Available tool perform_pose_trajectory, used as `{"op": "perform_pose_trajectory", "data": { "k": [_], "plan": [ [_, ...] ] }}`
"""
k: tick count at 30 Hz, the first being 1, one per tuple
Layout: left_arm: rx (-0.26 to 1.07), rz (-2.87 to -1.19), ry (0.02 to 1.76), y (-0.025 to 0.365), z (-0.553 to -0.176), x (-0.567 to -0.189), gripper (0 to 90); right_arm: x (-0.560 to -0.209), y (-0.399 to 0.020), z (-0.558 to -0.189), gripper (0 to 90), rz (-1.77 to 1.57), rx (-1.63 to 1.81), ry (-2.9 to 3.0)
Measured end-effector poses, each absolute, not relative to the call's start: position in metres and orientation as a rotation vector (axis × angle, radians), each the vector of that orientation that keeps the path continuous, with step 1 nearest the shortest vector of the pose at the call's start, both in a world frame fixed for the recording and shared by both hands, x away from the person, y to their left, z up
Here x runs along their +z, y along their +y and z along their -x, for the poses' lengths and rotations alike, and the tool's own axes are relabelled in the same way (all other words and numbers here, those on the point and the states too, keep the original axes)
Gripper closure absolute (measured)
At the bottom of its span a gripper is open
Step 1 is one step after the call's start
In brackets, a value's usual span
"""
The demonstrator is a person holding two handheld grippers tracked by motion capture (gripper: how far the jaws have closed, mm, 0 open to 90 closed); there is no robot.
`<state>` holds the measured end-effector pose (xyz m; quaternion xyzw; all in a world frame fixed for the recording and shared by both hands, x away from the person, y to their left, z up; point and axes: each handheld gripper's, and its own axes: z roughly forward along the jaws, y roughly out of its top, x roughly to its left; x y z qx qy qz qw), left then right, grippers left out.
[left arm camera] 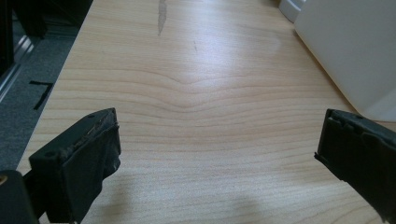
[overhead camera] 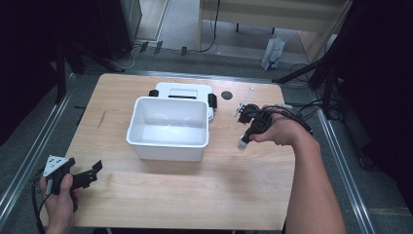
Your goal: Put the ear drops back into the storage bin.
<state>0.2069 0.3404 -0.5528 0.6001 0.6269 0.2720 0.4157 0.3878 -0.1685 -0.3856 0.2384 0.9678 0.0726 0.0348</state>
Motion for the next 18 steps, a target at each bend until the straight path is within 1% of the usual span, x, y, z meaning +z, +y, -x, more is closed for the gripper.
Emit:
{"op": "perform_pose_trajectory", "data": {
  "k": [18],
  "plan": [
    [0.676, -1.504, 1.574, 0.341, -0.207, -0.553, 0.3, -0.343, -0.123, -0.399, 72.5, -0.621, 0.213, 2.967]
  ]
}}
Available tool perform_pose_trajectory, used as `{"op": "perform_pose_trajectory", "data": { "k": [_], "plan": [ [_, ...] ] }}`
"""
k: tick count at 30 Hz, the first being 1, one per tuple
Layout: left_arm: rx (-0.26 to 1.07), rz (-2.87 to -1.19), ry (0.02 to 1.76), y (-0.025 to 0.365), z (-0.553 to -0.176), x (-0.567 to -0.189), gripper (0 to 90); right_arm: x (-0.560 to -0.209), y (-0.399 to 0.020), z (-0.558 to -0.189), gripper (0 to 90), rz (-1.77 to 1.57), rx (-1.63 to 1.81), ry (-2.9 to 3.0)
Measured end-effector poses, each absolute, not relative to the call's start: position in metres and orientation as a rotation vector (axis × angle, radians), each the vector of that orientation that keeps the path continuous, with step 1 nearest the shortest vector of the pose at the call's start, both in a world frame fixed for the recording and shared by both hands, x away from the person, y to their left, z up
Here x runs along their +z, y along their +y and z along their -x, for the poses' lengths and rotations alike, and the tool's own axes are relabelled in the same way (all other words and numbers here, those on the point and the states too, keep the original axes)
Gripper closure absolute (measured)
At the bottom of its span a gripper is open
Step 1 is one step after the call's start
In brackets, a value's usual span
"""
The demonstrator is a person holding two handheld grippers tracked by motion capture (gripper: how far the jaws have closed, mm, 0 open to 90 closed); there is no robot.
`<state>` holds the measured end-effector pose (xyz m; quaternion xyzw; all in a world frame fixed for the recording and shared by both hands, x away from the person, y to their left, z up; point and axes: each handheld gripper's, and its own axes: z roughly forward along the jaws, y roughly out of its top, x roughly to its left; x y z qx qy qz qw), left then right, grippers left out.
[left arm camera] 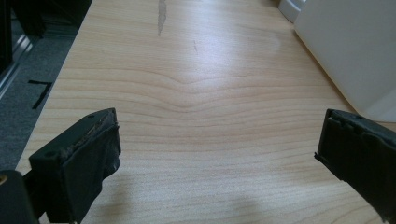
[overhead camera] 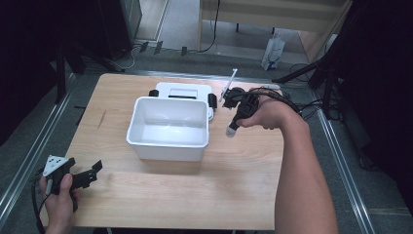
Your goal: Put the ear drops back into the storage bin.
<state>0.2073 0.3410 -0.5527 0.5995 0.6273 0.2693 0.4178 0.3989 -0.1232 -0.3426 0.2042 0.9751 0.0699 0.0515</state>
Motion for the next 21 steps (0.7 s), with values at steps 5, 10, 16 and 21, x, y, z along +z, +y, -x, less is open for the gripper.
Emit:
{"op": "perform_pose_trajectory", "data": {
  "k": [5, 10, 16, 21],
  "plan": [
    [0.675, -1.502, 1.577, 0.341, -0.207, -0.553, 0.3, -0.330, -0.111, -0.400, 72.5, -0.596, 0.204, 2.966],
    [0.673, -1.502, 1.578, 0.341, -0.207, -0.553, 0.3, -0.319, -0.096, -0.401, 72.5, -0.559, 0.209, 2.964],
    [0.672, -1.506, 1.575, 0.341, -0.207, -0.553, 0.3, -0.310, -0.074, -0.404, 72.5, -0.521, 0.221, 2.956],
    [0.672, -1.505, 1.574, 0.341, -0.207, -0.553, 0.3, -0.306, -0.057, -0.405, 72.5, -0.481, 0.210, 2.964]
  ]
}}
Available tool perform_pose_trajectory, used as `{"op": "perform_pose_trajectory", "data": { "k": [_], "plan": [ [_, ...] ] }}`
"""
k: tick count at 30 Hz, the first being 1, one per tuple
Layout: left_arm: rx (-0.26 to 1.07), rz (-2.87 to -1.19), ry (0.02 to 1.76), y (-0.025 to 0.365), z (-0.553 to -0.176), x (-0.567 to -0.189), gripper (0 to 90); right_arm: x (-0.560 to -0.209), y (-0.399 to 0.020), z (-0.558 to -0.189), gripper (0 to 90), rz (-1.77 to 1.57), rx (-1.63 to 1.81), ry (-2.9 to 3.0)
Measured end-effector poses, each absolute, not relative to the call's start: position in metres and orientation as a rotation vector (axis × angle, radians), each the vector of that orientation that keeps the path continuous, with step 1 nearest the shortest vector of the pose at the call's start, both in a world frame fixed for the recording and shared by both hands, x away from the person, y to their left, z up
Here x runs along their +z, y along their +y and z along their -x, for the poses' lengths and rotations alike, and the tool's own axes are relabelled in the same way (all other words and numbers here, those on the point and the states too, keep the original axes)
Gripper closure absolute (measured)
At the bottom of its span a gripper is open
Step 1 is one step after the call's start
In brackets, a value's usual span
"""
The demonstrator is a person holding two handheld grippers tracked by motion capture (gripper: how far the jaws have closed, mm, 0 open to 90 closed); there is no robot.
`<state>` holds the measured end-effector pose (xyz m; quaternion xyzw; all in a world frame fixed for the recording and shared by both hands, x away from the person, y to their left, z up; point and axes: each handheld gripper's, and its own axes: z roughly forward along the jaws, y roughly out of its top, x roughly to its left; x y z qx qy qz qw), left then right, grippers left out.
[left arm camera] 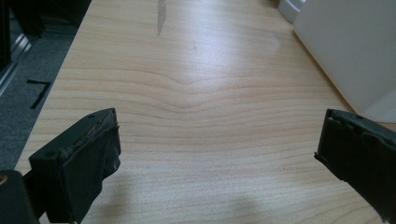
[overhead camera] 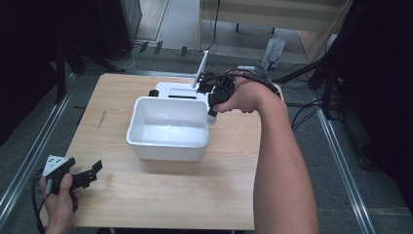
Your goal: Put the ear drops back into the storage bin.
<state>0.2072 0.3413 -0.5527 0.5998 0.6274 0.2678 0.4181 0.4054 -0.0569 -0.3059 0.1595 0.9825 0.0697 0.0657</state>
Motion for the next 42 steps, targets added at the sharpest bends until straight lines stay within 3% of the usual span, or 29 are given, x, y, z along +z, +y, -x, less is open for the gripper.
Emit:
{"op": "perform_pose_trajectory", "data": {
  "k": [11, 42],
  "plan": [
    [0.668, -1.503, 1.571, 0.342, -0.207, -0.553, 0.3, -0.312, -0.032, -0.407, 72.5, -0.397, 0.174, 2.976],
    [0.669, -1.503, 1.568, 0.341, -0.207, -0.553, 0.3, -0.398, -0.020, -0.419, 72.2, -0.275, 0.082, 3.004]
  ]
}}
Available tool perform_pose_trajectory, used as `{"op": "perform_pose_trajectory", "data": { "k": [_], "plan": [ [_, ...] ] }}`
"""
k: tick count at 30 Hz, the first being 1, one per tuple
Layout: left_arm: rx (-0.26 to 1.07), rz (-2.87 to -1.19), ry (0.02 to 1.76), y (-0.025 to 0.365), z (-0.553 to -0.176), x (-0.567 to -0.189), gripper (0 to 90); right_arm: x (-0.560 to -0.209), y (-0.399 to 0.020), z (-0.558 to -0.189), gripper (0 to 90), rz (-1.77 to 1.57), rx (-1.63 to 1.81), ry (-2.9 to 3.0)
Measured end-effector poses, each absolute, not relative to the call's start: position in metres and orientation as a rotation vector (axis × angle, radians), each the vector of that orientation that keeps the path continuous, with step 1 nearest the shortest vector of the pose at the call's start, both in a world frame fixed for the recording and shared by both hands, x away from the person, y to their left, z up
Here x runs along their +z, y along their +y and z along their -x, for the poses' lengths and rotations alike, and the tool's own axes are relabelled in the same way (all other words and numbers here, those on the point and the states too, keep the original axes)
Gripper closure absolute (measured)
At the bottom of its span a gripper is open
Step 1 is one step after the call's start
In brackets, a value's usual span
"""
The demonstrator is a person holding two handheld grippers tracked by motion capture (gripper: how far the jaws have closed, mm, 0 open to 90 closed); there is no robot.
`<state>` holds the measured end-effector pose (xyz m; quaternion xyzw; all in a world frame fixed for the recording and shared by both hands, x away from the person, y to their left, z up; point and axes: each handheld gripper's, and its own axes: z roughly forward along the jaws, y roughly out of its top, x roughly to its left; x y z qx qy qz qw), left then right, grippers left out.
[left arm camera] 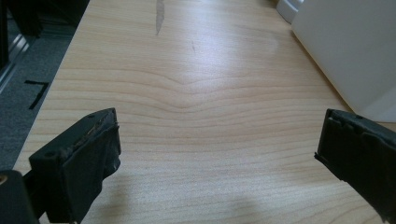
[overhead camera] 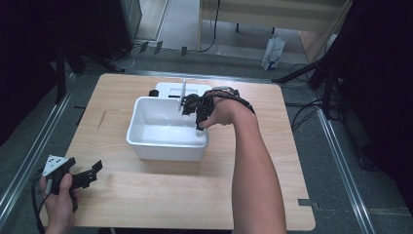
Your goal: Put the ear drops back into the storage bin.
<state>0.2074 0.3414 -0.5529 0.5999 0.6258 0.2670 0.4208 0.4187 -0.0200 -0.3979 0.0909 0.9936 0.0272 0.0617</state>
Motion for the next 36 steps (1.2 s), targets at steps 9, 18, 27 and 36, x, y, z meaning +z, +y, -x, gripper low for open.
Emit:
{"op": "perform_pose_trajectory", "data": {
  "k": [9, 18, 27, 36],
  "plan": [
    [0.670, -1.502, 1.567, 0.341, -0.207, -0.553, 0.3, -0.415, -0.019, -0.421, 72.1, -0.260, 0.073, 2.979],
    [0.667, -1.501, 1.563, 0.341, -0.207, -0.553, 0.3, -0.429, -0.015, -0.423, 71.9, -0.288, 0.034, 2.981],
    [0.663, -1.501, 1.563, 0.341, -0.207, -0.553, 0.3, -0.435, -0.013, -0.423, 69.3, -0.309, -0.034, 2.992],
    [0.664, -1.504, 1.562, 0.342, -0.208, -0.553, 0.3, -0.428, -0.015, -0.422, 36.3, -0.379, 0.051, 2.961]
  ]
}}
